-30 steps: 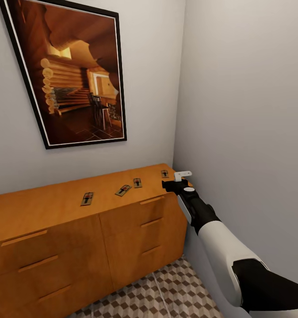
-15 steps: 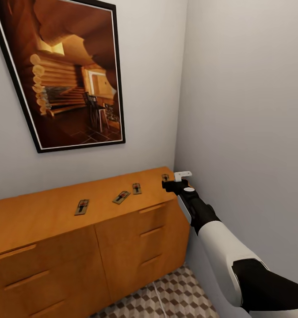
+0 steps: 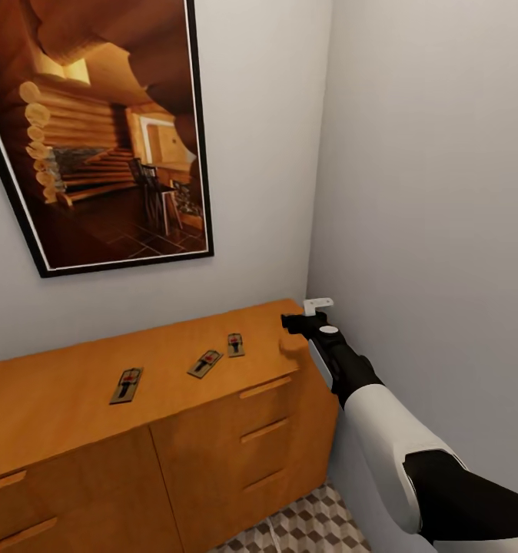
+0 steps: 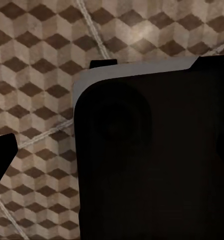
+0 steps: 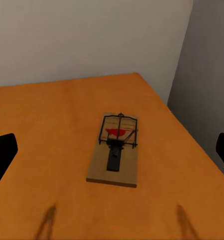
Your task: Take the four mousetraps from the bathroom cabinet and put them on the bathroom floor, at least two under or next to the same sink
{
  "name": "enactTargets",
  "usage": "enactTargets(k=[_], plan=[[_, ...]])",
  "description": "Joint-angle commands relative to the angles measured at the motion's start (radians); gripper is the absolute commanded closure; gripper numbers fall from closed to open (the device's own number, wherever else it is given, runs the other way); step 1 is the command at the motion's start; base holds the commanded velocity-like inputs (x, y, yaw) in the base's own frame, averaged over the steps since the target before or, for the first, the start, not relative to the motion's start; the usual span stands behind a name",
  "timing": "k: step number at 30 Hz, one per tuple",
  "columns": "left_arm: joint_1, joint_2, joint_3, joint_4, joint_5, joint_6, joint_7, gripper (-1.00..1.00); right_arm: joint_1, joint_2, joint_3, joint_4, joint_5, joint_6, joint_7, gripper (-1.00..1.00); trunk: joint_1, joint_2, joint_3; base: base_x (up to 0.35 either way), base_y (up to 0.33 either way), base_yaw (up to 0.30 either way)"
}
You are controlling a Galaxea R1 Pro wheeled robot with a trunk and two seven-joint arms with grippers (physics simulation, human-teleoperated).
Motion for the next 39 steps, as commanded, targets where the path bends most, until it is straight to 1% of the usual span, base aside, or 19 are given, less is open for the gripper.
enactTargets(k=[1, 39], plan=[[-0.002, 0.0, -0.004, 0.004, -0.001, -0.006, 0.0, -1.0, 0.0, 0.0, 0.002, -0.001, 0.009, 0.007, -0.004, -1.0, 0.0, -0.001, -0.001, 0.082, 0.0, 0.0], [-0.002, -0.004, -0.004, 0.004, -0.001, 0.0, 0.0, -1.0, 0.0, 0.0, 0.002, 0.001, 0.009, 0.009, -0.001, -1.0, 0.0, -0.001, -0.001, 0.007, 0.0, 0.0]])
